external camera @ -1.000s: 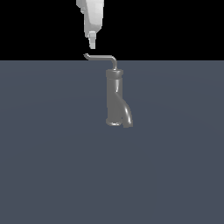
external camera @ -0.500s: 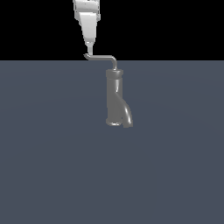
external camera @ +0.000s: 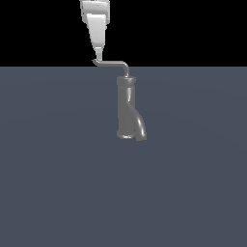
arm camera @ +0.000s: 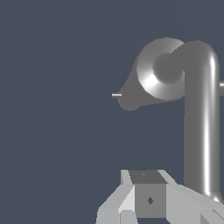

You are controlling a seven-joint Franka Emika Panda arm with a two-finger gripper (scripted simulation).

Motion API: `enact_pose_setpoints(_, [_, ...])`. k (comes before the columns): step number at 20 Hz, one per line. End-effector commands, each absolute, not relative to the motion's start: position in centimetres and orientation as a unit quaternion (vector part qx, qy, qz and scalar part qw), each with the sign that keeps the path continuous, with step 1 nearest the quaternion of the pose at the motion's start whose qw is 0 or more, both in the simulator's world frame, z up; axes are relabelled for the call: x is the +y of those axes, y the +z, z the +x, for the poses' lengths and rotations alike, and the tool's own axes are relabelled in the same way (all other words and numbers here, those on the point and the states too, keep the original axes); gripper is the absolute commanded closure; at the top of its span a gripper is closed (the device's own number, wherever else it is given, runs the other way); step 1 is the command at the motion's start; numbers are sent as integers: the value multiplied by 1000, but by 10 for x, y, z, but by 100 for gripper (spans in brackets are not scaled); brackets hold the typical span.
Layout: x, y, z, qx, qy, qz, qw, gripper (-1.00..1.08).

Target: Turn on the faucet by rotating a designated handle.

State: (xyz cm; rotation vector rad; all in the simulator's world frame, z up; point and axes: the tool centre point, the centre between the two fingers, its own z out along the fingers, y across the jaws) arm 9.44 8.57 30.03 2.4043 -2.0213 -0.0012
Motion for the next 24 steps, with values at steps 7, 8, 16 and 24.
enact_pose_setpoints(7, [83,300,73,-643,0,765,0,108])
enact_pose_setpoints(8, [83,300,71,-643,0,765,0,108])
enact_pose_setpoints(16, [80,301,49,-644,0,765,0,108])
enact_pose_setpoints(24, [78,300,26,-644,0,765,0,108])
